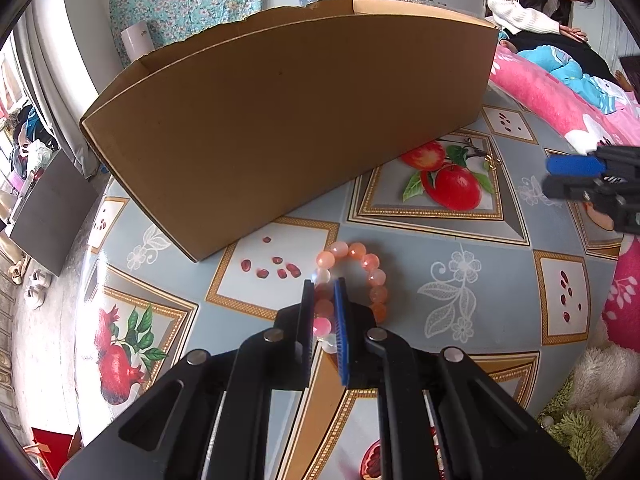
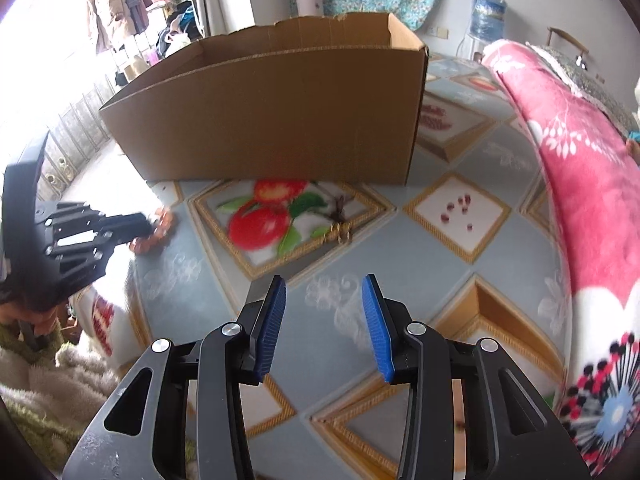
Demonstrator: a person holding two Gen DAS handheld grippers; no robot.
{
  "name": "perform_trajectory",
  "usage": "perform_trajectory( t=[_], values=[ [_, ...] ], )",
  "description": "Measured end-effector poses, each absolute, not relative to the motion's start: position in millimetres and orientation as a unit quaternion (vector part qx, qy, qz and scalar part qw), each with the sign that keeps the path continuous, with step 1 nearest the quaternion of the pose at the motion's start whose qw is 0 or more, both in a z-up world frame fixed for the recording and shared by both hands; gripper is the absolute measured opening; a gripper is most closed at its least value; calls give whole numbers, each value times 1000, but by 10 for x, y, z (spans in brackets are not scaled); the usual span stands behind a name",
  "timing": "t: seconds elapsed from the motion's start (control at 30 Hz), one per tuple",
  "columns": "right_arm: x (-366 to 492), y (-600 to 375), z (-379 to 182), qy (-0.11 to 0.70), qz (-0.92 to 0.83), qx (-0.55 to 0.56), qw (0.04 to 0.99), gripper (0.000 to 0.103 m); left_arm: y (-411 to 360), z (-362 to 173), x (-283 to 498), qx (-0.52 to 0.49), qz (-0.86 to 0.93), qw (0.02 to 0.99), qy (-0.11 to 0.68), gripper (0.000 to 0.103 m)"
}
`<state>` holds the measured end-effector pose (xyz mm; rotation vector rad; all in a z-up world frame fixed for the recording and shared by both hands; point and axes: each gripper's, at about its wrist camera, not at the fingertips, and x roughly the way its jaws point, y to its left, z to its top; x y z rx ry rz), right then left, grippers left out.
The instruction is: Organize jewelry
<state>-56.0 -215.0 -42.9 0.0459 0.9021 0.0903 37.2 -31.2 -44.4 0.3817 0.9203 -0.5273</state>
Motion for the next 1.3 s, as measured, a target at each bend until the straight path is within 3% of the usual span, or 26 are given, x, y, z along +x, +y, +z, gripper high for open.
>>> perform_trajectory(
  t=[0.1, 0.27, 1.17, 1.23, 1.3],
  values=[
    [-375, -2151, -454, 431, 49, 18, 901, 37, -305, -446, 382, 178, -252, 845, 436, 9],
    [-130, -2176, -579, 451, 42, 19, 891, 23, -294, -443, 388, 172, -255, 845, 437, 9],
    [-84, -2014, -550, 451, 18, -7, 892, 14, -274, -450, 391, 165, -263, 845, 435, 9],
    [-83, -2037, -534, 454, 22, -6, 891, 0, -267, -449, 391, 164, -265, 845, 435, 9],
    [-75, -2046, -517, 454, 23, -2, 891, 0, -254, -445, 394, 162, -267, 845, 435, 9]
  ],
)
